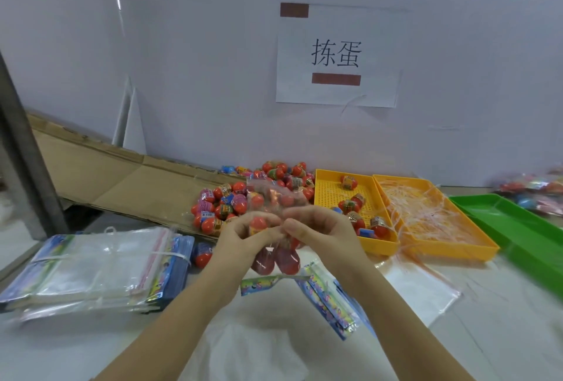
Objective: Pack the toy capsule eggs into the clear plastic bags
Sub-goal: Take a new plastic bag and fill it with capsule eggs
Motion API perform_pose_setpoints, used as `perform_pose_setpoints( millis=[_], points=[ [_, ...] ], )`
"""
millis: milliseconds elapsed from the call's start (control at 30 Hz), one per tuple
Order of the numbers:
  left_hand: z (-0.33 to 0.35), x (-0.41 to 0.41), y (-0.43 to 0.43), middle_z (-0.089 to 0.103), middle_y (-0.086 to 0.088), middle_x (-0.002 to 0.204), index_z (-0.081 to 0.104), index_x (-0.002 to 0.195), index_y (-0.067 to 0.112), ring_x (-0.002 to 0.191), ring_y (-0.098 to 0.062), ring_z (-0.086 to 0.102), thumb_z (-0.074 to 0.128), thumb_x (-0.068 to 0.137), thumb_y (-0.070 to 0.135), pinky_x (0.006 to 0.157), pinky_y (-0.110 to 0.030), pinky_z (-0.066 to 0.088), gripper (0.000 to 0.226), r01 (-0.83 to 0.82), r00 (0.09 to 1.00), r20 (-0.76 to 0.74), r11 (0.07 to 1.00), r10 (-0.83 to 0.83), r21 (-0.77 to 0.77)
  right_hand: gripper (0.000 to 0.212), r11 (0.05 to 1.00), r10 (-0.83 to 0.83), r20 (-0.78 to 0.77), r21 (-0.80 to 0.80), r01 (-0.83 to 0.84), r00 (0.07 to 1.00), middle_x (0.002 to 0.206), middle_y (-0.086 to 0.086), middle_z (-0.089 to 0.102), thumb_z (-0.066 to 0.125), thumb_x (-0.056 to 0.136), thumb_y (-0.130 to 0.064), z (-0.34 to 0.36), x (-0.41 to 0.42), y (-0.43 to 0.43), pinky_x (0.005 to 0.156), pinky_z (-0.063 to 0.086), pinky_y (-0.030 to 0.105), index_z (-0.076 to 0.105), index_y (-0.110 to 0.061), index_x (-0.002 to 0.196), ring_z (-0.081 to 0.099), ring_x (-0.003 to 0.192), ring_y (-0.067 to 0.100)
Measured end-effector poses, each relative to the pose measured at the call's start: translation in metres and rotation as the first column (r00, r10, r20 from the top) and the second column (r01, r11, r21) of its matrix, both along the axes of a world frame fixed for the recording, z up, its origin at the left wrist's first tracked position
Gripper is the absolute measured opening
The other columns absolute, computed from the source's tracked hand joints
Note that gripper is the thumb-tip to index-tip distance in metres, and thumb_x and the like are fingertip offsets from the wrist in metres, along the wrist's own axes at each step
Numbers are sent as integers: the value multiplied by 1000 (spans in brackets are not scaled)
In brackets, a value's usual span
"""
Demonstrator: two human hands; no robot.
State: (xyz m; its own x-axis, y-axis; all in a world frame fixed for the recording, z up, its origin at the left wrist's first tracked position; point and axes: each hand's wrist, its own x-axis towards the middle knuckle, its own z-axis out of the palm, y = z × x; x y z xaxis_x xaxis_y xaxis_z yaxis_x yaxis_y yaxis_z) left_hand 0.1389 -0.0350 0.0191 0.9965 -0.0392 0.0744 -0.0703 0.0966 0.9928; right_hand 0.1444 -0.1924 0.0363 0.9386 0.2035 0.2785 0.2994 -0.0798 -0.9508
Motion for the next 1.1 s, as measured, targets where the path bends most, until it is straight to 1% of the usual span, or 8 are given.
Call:
perform_pose_setpoints(
  millis=[167,233,367,600,733,867,1000,1100],
  points=[
    [-1,2,-2,76,-4,82,77,78,29,78,-28,72,81,49,45,78,-49,59,34,3,1000,26,1000,-3,7,12,995,-16,24,98,14,1000,77,4,73,72,70,-30,-4,5,-3,63,55,27,77,-24,79,66,69,17],
    [0,2,0,77,-2,91,77,87,38,88,-27,73,82,49,46,72,-37,62,39,57,997,50,997,-55,-45,15,994,-34,38,102,30,999,79,4,73,72,71,-32,-4,5,-5,64,57,33,76,-24,83,67,72,21],
    [0,3,-4,77,0,100,77,94,39,95,-16,73,75,60,46,72,-25,58,35,41,997,71,981,-28,-190,16,992,-60,-2,107,60,998,73,-1,72,72,69,-34,-1,6,-10,56,52,23,75,-27,83,64,62,11],
    [3,-1,-6,76,-6,96,80,91,21,75,-19,69,75,62,48,64,-33,59,40,4,999,39,950,9,-313,9,986,-67,-30,154,71,997,67,3,69,71,79,-19,5,4,-13,51,51,21,73,-21,87,62,55,15],
    [4,3,0,77,-11,93,81,87,14,72,-16,73,67,73,28,56,-25,58,24,-31,999,20,912,43,-409,10,985,-67,-56,153,75,996,69,2,70,69,83,-14,6,3,-13,53,52,22,73,-22,87,63,58,14],
    [-1,5,-2,77,-10,95,80,85,15,79,-20,75,62,75,25,61,-26,59,22,-133,988,23,926,151,-354,9,989,-78,-39,127,82,996,65,2,67,68,84,-13,3,4,-14,52,51,23,71,-17,92,60,54,12],
    [-1,3,-5,76,-10,91,80,81,18,65,-21,72,60,88,18,55,-27,58,21,-221,967,59,934,247,-280,13,988,-113,-35,97,116,993,68,3,70,69,84,-11,1,3,-11,51,50,23,68,-16,96,62,54,13],
    [-1,2,-5,77,-7,91,76,96,18,66,-23,73,57,95,16,54,-31,60,20,-266,957,67,947,281,-182,20,985,-149,-33,83,151,988,69,6,71,70,85,-12,1,3,-10,55,52,27,66,-23,101,65,55,14]
  ],
)
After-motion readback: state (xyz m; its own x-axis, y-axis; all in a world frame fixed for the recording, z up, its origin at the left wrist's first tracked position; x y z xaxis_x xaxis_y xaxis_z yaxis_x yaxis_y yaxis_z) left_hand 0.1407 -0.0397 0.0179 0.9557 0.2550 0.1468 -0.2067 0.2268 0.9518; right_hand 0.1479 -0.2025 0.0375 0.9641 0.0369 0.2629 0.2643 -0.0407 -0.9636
